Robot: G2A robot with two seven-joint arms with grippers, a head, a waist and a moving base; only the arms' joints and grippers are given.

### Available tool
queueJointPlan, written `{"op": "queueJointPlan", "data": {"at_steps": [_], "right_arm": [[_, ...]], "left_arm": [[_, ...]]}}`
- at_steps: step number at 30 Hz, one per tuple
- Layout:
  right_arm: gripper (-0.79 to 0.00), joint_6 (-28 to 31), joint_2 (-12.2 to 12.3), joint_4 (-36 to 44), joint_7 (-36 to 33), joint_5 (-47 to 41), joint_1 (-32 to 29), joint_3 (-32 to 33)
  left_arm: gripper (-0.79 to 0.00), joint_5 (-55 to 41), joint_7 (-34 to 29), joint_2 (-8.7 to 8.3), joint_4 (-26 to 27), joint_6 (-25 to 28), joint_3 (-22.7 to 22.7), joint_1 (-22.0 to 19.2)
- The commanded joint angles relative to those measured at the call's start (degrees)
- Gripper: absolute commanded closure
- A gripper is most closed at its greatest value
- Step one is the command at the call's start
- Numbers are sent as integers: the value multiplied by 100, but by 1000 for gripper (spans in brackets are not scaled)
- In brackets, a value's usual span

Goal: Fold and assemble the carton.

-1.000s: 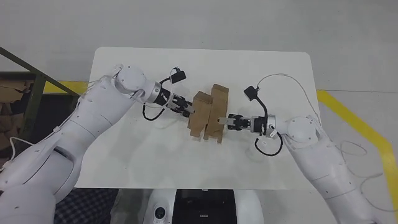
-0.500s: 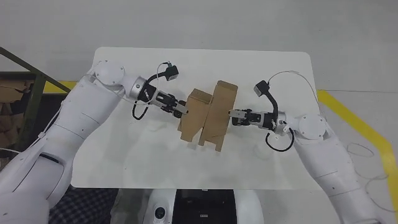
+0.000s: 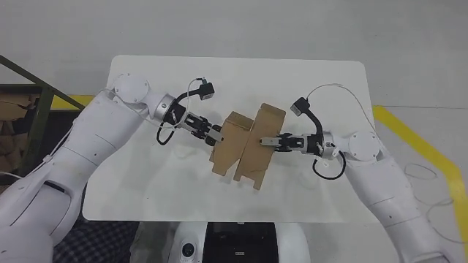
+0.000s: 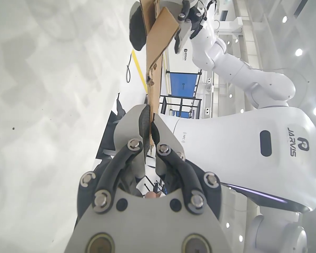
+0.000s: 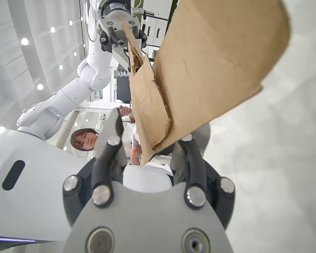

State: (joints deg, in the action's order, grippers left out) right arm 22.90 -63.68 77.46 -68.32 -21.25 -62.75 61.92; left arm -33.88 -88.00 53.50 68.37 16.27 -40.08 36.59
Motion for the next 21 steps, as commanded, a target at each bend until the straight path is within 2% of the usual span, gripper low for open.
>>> {"op": "queueJointPlan", "data": {"at_steps": [1,2,3,4,5,8,15,18,21], "right_arm": [[0,6,-2,-7,-6,-37,9,-11],[0,11,-5,-5,-14,-84,10,-17],[0,16,-6,-5,-18,-115,12,-20],[0,18,-6,1,-25,-135,13,-22],[0,30,-6,12,-20,-170,10,-20],[0,55,-8,30,142,-322,-33,30],[0,-33,13,417,1074,-546,-341,348],[0,-151,32,722,1545,-500,-569,498],[0,-314,42,1096,2037,-389,-835,587]], "left_arm": [[0,-53,0,-15,-5,1,52,-33],[-142,-85,0,-22,-11,1,71,-47],[-332,-126,0,-28,-19,1,83,-56],[-696,-194,0,-32,-24,1,89,-60],[-785,-254,0,-35,-25,1,95,-63],[-785,-443,0,-45,-38,1,79,-66],[-785,-678,168,-63,-190,99,-123,108],[-785,-625,499,-59,-166,-15,-182,207],[-785,-519,1216,-69,-42,-166,-289,379]]}}
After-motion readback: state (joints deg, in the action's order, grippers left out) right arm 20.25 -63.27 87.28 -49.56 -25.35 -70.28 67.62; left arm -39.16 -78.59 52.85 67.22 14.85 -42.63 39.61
